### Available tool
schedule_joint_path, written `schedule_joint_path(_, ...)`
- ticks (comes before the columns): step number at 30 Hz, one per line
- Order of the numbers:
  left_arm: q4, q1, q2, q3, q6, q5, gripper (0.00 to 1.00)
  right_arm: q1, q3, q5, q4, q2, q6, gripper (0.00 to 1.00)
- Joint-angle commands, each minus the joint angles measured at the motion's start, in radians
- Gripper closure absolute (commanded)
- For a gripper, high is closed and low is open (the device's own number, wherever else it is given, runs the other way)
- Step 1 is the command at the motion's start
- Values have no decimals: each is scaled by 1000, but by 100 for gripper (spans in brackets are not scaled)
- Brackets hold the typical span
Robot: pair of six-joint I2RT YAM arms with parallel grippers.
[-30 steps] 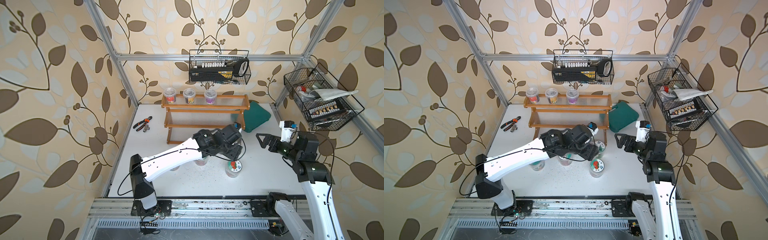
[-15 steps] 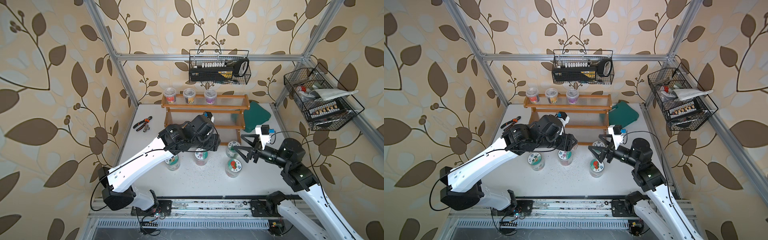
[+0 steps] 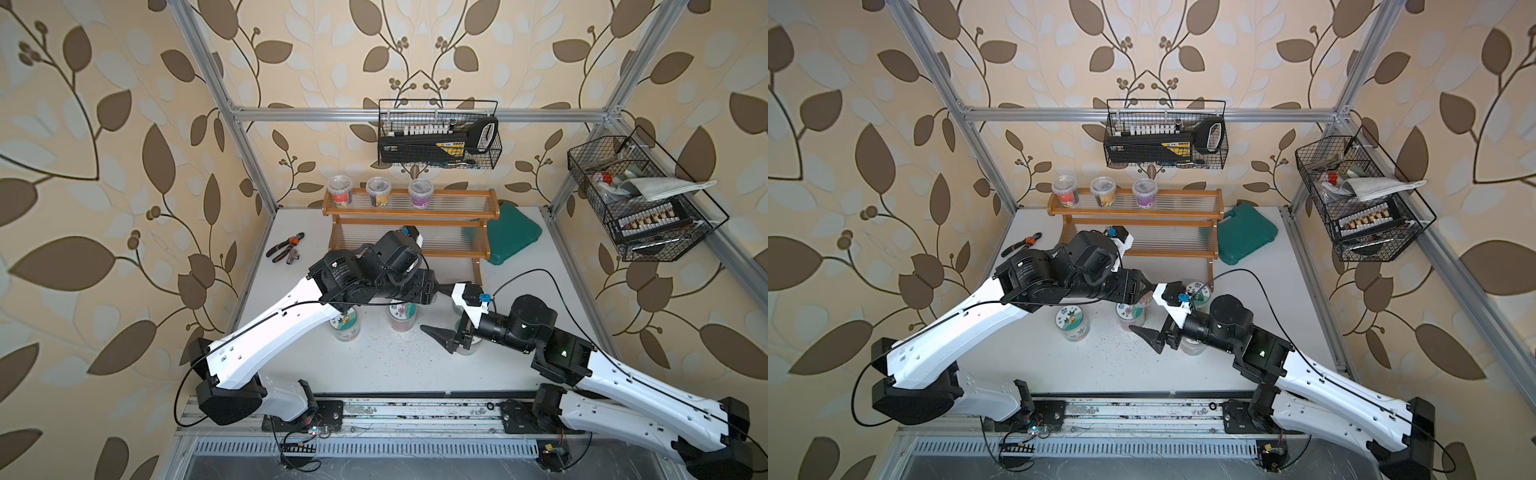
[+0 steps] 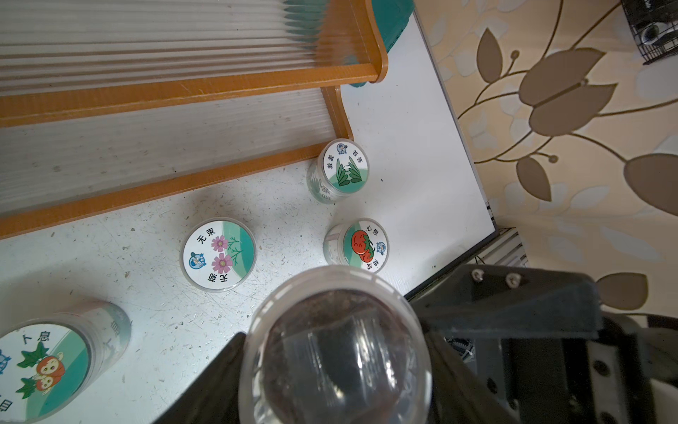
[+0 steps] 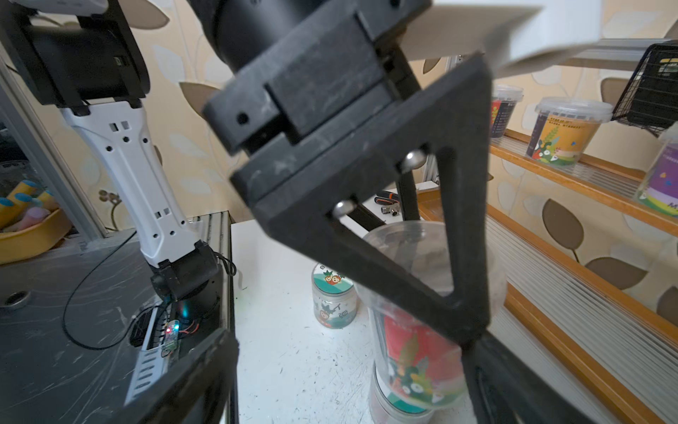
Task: Place the seed container on the shelf
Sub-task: Pick up the seed jar at the center of the board.
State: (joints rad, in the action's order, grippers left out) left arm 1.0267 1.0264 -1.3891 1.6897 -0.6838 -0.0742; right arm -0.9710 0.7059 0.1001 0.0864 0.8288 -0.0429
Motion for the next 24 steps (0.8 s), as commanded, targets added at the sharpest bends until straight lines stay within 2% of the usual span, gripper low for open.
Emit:
schedule_joint_path(1,-34,-2,39,-7,-9,39,44,-13,-24,-103,94,11,-32,3)
schedule_joint_path(13,-76,-3,44,-25,-14,67,44,-26,-57,-201,187,48,-18,4)
schedule_joint_path(24,-83,-2,42,-22,-15,82,44,-28,-59,-223,188,75,-29,14)
